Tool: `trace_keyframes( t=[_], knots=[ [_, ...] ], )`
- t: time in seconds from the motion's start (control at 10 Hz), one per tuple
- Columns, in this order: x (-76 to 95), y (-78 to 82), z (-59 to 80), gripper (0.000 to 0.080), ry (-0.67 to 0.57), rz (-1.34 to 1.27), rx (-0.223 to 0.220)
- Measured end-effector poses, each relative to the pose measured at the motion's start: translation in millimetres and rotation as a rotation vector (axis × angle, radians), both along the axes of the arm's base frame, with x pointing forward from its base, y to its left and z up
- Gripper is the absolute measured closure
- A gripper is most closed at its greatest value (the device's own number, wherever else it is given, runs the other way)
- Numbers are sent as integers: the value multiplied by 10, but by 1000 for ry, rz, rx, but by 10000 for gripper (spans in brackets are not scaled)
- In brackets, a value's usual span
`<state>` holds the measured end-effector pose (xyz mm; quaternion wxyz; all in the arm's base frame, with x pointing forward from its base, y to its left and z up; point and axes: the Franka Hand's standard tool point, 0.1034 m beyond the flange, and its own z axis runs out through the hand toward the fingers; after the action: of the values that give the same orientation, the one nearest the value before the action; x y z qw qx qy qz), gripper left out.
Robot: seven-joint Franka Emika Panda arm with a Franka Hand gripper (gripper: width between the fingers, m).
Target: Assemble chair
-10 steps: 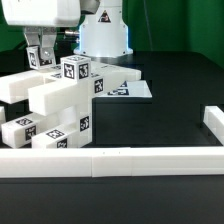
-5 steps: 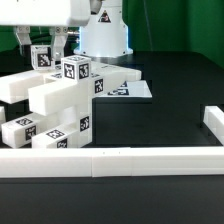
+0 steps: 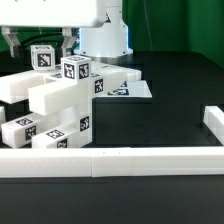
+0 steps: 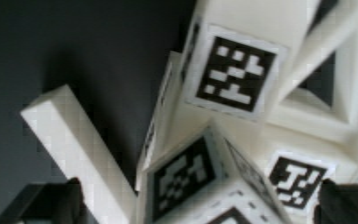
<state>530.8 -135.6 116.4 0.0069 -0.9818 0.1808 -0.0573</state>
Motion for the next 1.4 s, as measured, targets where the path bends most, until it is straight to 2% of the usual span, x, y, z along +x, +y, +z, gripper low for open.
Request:
trace_keyframes(
  t=[0.7,1.0,1.2,1.4],
  knots=[
    [-1,4,-3,151,13,527,-68],
    [-3,-1,-3,177,16,574,-75],
    [-3,-1,-3,518,15,558,-74],
    [-3,-2,-3,517,15,533,-71]
  ],
)
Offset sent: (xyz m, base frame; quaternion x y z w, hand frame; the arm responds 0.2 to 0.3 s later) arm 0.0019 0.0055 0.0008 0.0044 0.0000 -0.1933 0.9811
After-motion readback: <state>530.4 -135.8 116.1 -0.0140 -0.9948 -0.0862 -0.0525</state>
